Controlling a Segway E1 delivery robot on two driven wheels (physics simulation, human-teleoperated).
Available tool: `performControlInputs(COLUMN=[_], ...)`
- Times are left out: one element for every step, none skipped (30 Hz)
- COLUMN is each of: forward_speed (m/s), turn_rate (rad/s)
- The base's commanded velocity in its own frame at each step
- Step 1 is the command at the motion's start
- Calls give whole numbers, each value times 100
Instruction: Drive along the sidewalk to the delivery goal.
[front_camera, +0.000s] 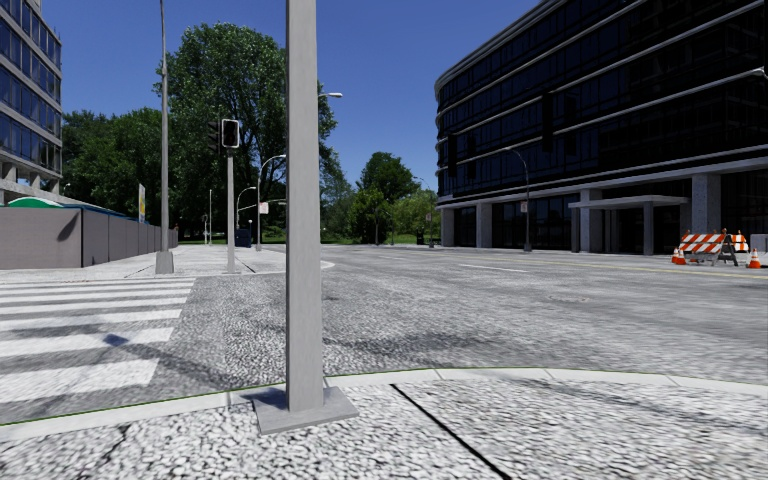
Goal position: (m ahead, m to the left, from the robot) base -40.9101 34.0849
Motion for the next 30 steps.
performControlInputs(forward_speed=[0,0,0,0,0,0,0,0,0,0,0,0,0,0,0,0,0,0,0,0,0,0,0,0,0,0,0,0,0,0], turn_rate=[0,0,0,0,0,0,0,0,0,0,0,0,0,0,0,0,0,0,0,0,0,0,0,0,0,0,0,0,0,0])
